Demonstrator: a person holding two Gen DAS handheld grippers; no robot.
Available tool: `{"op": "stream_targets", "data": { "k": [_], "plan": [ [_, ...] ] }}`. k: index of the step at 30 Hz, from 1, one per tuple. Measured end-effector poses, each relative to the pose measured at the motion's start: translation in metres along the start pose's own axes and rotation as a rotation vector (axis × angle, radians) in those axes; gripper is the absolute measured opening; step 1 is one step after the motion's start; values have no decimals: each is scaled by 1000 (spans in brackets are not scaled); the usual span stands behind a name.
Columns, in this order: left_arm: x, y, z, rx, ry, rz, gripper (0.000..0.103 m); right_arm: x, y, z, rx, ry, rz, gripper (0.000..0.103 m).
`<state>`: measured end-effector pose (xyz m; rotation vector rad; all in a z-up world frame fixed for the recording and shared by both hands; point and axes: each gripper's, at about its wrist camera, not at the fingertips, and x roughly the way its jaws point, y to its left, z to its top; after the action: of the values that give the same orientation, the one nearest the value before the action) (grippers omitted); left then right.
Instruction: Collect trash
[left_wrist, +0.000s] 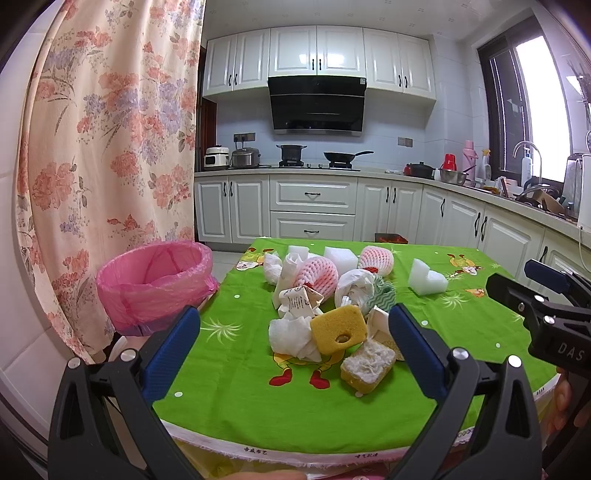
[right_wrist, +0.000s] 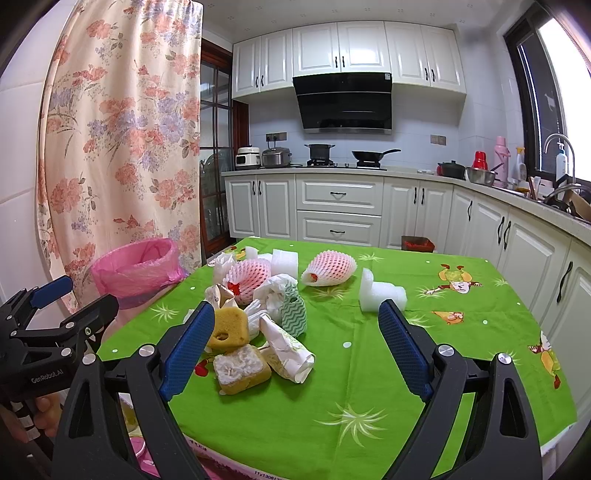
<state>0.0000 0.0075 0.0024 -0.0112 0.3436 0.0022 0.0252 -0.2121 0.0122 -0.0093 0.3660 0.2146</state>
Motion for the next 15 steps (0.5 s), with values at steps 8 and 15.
{"op": "stream_targets", "data": {
  "k": [8,15],
  "plan": [
    [0,-3,-1,3,-1,1,99,0,-1,0,3,0,2,85],
    [0,3,1,1,0,0,99,0,-1,1,4,0,2,85]
  ]
}}
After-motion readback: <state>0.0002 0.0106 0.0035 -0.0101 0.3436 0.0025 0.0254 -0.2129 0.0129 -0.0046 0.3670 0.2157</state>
